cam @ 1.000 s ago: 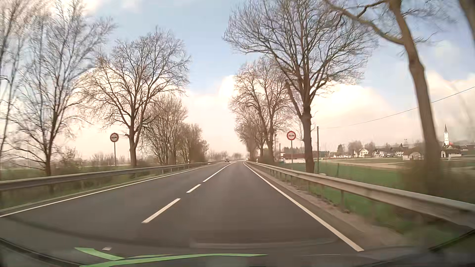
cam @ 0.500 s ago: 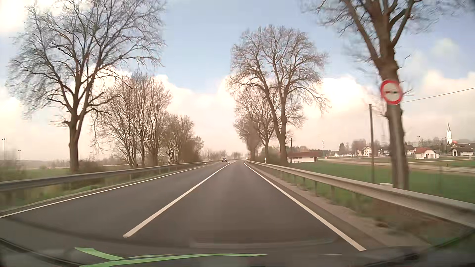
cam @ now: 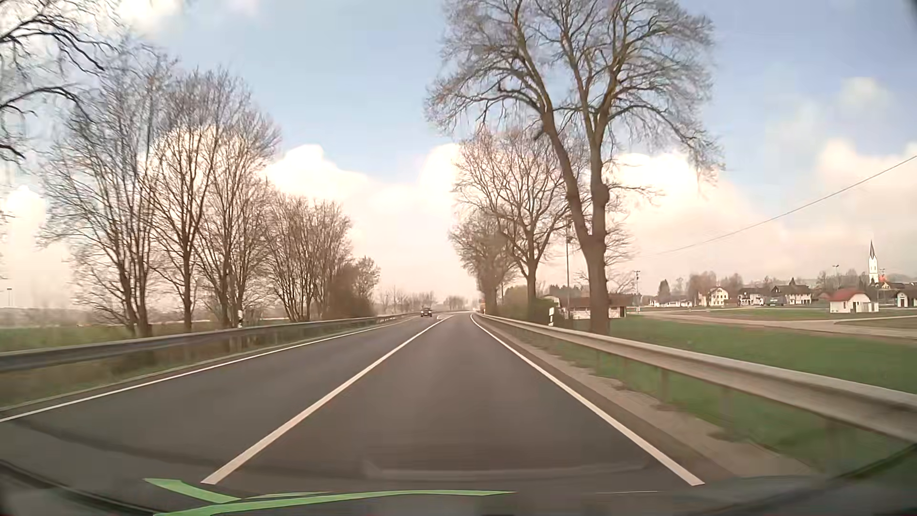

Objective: Follow the waypoints while adhering to traffic rules and regulations

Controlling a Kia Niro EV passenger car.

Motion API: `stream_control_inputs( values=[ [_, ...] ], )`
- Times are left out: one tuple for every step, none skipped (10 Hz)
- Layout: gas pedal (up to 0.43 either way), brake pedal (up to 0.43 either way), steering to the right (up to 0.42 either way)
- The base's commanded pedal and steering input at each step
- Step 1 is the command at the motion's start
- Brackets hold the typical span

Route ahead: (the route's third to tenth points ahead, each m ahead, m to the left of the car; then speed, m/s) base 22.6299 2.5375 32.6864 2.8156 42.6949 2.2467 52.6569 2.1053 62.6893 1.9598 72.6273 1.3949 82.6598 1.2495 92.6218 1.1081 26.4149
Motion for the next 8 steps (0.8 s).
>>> stream_control_inputs(
  values=[
    [0.0, 0.012, 0.0],
    [0.0, 0.043, 0.0],
    [0.0, 0.067, 0.0],
    [0.0, 0.091, 0.0],
    [0.0, 0.104, 0.0],
    [0.0, 0.116, 0.0],
    [0.0, 0.128, 0.0],
    [0.0, 0.14, 0.0]
  ],
)
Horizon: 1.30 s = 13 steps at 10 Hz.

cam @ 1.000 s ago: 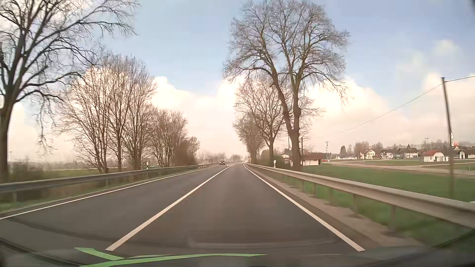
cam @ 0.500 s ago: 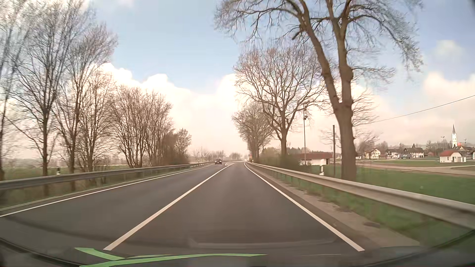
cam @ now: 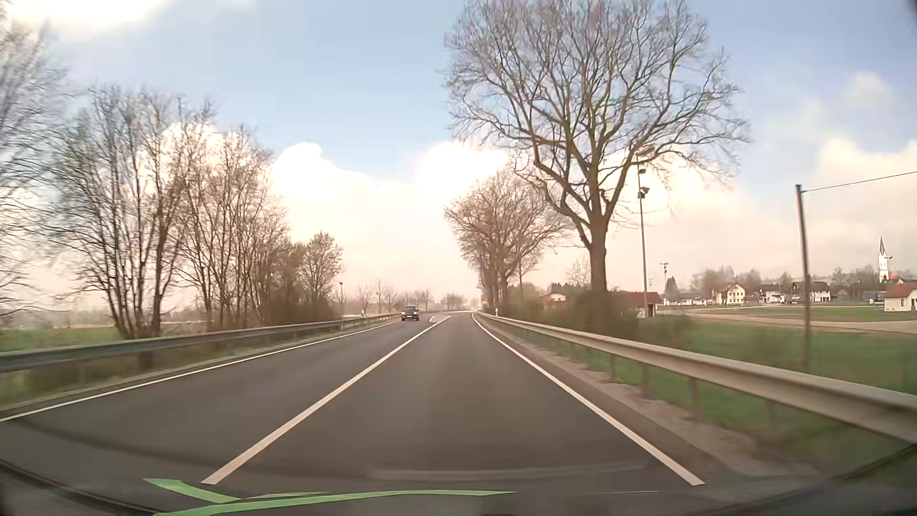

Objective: Follow the waypoints while adhering to traffic rules and regulations

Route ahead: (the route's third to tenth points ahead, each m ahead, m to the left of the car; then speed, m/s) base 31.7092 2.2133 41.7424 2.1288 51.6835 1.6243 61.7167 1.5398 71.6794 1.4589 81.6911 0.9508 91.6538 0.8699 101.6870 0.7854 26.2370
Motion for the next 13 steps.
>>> stream_control_inputs(
  values=[
    [0.0, 0.152, 0.0],
    [0.0, 0.171, 0.0],
    [0.0, 0.183, 0.0],
    [0.0, 0.177, 0.001],
    [0.0, 0.177, 0.0],
    [0.0, 0.177, 0.0],
    [0.0, 0.171, 0.0],
    [0.0, 0.165, 0.0],
    [0.0, 0.165, 0.0],
    [0.0, 0.159, 0.0],
    [0.0, 0.152, 0.001],
    [0.0, 0.152, 0.0],
    [0.0, 0.146, 0.0]
  ],
)
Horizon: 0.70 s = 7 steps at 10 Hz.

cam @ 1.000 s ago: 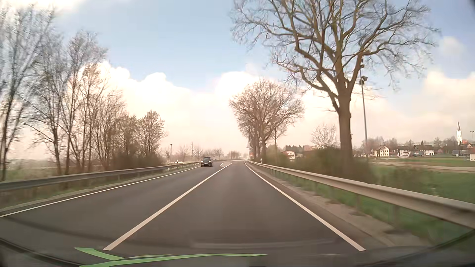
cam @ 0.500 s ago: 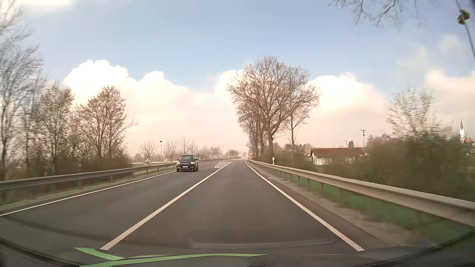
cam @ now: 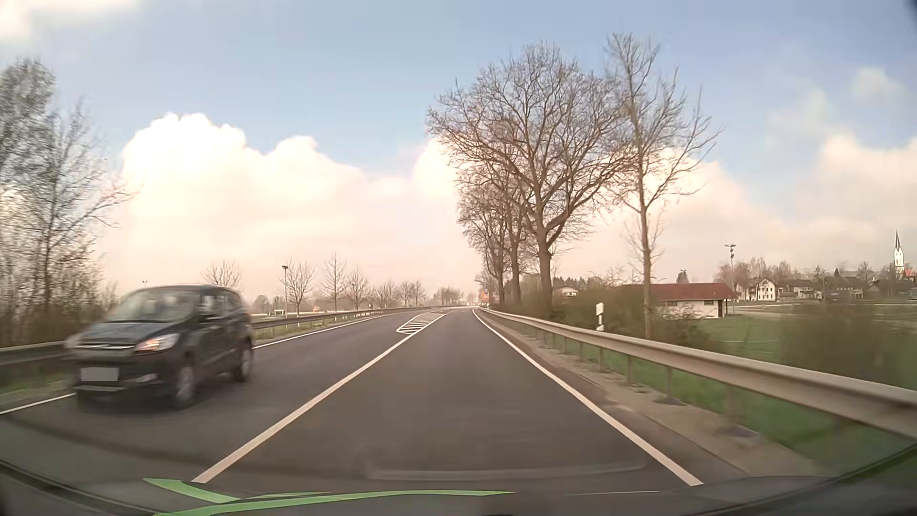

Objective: Follow the waypoints while adhering to traffic rules and regulations

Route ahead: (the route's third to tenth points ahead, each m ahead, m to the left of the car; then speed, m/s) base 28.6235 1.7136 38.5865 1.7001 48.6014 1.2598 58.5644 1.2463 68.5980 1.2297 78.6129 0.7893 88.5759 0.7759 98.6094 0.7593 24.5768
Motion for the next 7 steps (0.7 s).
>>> stream_control_inputs(
  values=[
    [0.0, 0.14, 0.0],
    [0.0, 0.122, 0.0],
    [0.0, 0.122, 0.0],
    [0.0, 0.116, 0.0],
    [0.0, 0.091, 0.0],
    [0.0, 0.091, 0.0],
    [0.0, 0.079, 0.0]
  ],
)
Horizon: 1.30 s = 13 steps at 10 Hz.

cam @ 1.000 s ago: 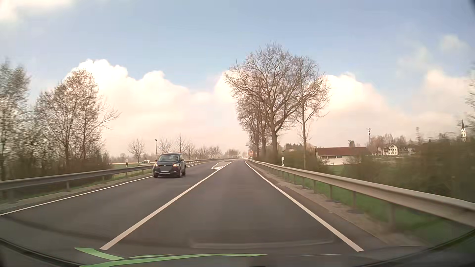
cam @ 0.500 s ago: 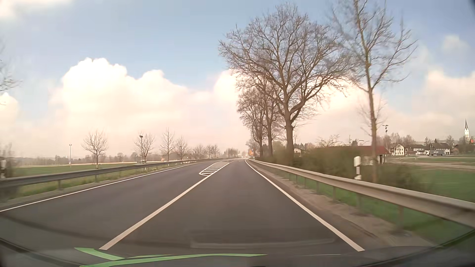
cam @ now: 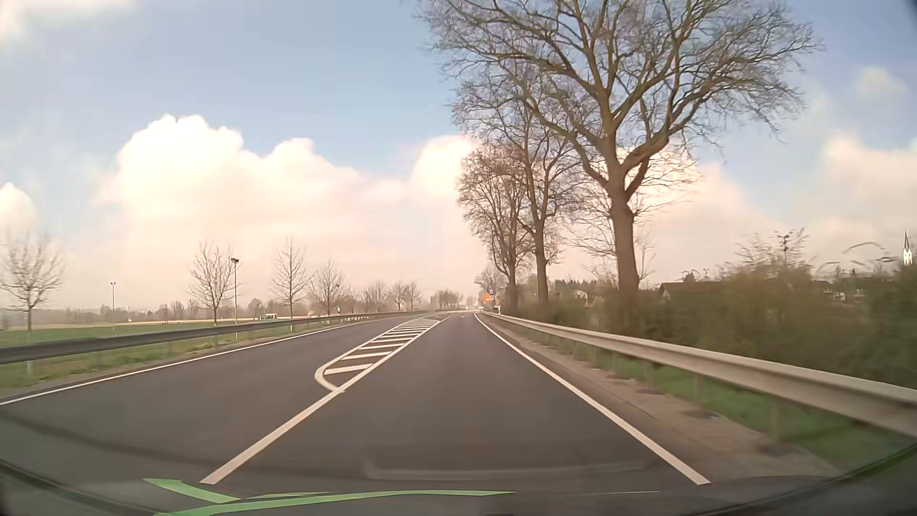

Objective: Follow the waypoints while adhering to traffic rules and regulations

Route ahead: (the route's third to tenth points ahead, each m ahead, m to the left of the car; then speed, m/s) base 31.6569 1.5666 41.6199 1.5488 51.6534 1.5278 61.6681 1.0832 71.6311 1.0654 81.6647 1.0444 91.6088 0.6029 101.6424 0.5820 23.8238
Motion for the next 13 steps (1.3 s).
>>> stream_control_inputs(
  values=[
    [0.0, 0.067, 0.0],
    [0.0, 0.061, 0.001],
    [0.0, 0.043, 0.0],
    [0.0, 0.024, 0.001],
    [0.0, 0.024, 0.001],
    [0.0, 0.018, 0.001],
    [0.0, 0.018, 0.001],
    [0.0, 0.018, 0.001],
    [0.0, 0.018, 0.001],
    [0.0, 0.018, 0.002],
    [0.0, 0.018, 0.002],
    [0.0, 0.018, 0.003],
    [0.0, 0.018, 0.003]
  ],
)
